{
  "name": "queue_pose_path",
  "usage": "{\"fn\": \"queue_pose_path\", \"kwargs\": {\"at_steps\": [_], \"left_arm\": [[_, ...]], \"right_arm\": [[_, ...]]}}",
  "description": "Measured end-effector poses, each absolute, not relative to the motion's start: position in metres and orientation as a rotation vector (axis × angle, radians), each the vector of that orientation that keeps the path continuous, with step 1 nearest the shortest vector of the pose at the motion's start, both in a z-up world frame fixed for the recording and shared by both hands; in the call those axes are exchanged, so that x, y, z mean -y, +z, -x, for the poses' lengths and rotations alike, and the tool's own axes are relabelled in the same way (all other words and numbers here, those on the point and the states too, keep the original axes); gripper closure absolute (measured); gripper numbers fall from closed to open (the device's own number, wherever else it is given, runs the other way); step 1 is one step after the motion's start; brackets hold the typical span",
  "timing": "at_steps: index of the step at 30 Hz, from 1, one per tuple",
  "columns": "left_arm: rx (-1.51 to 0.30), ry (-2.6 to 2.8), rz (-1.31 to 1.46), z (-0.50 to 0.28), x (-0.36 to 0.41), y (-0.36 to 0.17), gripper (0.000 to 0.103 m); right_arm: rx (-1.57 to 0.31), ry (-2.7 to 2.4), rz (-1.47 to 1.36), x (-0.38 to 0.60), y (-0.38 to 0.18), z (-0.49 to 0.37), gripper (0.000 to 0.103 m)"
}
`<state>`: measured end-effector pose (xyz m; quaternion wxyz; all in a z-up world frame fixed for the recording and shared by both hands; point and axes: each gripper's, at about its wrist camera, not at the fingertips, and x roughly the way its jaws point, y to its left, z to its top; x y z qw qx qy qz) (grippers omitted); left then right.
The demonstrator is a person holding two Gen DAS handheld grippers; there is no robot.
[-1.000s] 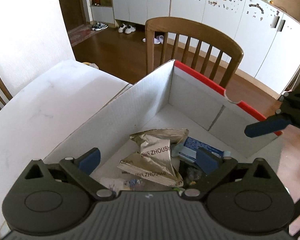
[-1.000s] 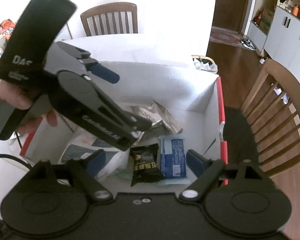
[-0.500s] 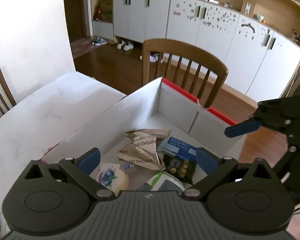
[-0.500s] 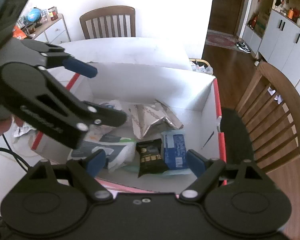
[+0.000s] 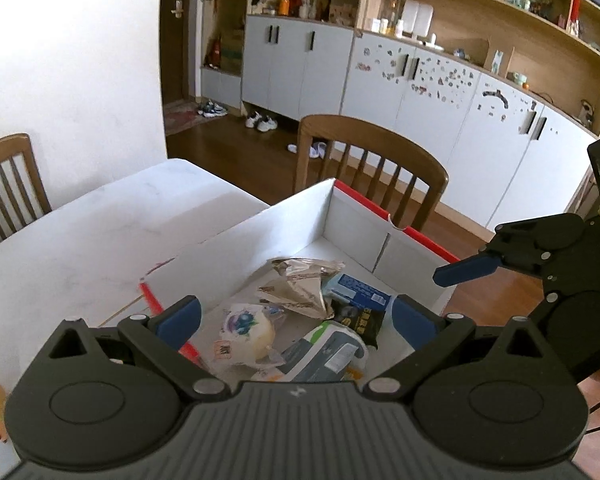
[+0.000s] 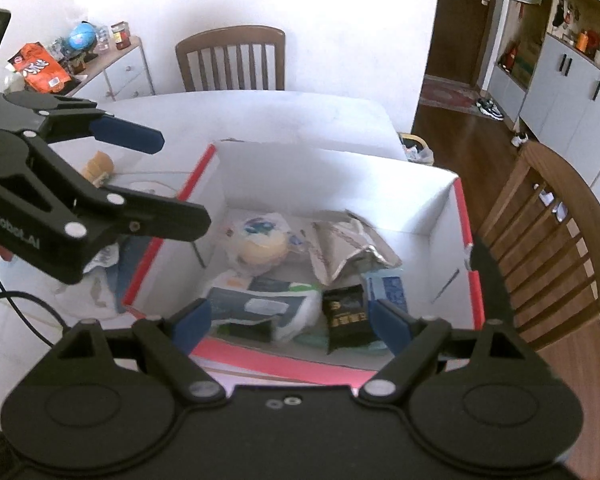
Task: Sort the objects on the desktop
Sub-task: 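Withdraw both open grippers from the shoebox back over the turntable mat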
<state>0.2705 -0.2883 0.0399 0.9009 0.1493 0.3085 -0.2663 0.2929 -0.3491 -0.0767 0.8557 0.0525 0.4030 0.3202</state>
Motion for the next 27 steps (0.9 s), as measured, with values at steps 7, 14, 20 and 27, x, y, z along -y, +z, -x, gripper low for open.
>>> {"fn": "queue_pose_path", "kwargs": {"at_steps": [7,14,20,27], "left_arm": [[-0.611,-0.539,-0.294,-0.251,0.254,0.046,0.001],[-0.602,-0.499,-0.279,-0.236,0.204,0.045,0.001],[-0.606,-0.479,-0.259,-0.229,0.163,0.045,0.000],[-0.645,-0.461,-0.243,-0.223,0.119,0.032,0.000]], "right_arm": [[-0.825,0.660,-0.129,0.331,-0.063,-0.281,0.015],[-0.818,0.675,-0.155,0.304,-0.051,-0.273,0.015],[-0.800,0.682,-0.164,0.275,-0.039,-0.265,0.015],[-0.781,0.680,-0.181,0.245,-0.029,-0.260,0.015]]}}
